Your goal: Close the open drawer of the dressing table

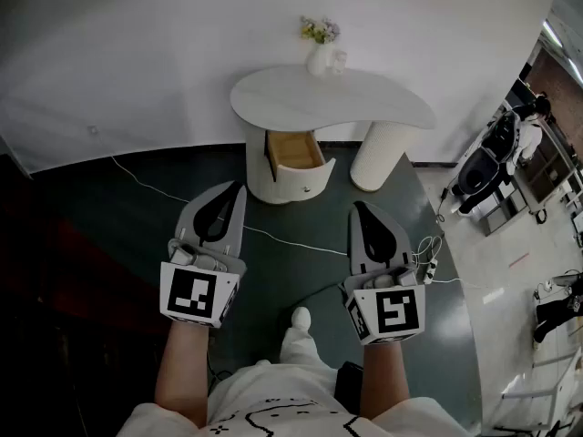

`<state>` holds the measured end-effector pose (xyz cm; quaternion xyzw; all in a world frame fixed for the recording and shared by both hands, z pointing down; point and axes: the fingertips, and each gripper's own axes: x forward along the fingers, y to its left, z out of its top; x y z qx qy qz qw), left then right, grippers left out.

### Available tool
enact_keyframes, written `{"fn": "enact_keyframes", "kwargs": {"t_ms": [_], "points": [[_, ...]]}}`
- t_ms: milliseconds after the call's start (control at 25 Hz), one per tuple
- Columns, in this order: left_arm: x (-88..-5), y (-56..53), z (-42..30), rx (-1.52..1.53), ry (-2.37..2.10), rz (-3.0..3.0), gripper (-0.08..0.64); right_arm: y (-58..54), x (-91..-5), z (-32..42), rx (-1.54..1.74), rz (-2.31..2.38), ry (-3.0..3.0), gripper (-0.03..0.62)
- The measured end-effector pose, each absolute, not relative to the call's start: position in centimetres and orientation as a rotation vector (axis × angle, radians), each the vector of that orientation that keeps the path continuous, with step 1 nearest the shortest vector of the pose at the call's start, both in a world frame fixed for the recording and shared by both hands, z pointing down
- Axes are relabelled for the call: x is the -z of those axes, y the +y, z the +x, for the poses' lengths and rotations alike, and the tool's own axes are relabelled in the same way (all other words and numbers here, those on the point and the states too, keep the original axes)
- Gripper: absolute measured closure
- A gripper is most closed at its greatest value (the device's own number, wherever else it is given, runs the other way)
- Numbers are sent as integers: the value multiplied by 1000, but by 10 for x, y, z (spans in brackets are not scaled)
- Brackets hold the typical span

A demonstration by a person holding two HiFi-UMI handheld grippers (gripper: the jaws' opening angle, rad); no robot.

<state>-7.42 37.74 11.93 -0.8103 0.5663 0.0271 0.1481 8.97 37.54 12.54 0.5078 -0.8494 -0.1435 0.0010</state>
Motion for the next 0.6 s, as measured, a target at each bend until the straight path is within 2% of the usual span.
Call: {"fn": "enact_keyframes", "kwargs": {"t_ms": [600], "points": [[-141, 262, -40, 13, 1665, -2359, 543, 254, -150, 126, 341, 1556, -2699, 597]]}}
